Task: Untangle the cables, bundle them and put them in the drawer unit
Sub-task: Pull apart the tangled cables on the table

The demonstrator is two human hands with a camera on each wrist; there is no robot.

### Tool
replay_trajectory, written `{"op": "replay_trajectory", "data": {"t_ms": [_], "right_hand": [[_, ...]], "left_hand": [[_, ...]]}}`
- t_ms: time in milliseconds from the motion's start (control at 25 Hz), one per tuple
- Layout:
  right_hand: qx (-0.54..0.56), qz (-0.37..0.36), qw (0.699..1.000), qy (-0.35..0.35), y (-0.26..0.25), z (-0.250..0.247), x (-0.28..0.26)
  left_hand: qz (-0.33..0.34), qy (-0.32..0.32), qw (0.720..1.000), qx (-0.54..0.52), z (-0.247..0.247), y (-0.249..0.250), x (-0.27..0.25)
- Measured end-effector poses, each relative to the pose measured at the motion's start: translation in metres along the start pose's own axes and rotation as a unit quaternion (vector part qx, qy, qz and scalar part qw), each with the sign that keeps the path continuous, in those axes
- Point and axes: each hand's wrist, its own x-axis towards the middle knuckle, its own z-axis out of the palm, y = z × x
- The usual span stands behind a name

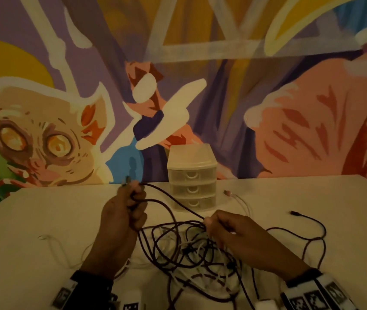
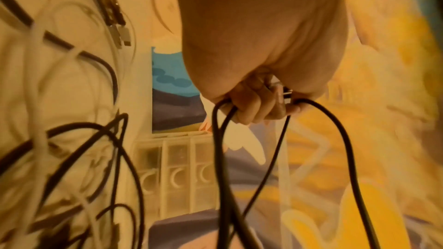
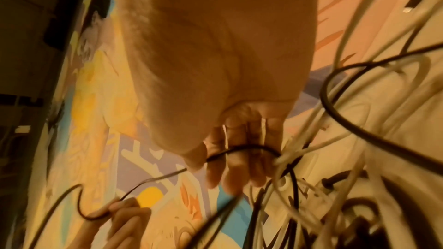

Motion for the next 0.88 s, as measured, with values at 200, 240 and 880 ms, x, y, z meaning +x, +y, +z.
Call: {"op": "replay_trajectory", "data": {"t_ms": [200, 240, 880], "right_hand": [[0.144, -0.087, 0.962, 0.217, 0.002, -0.018, 0.010], [0.148, -0.095, 0.966, 0.190, 0.000, -0.020, 0.015], [0.083, -0.150, 0.974, 0.147, -0.085, -0.089, 0.073]], "left_hand": [[0.002, -0.008, 0.998, 0.061, -0.008, 0.002, 0.002], [0.001, -0.007, 0.997, 0.078, -0.008, -0.002, 0.003], [0.034, 0.031, 0.997, 0.057, -0.015, -0.019, 0.009]]}}
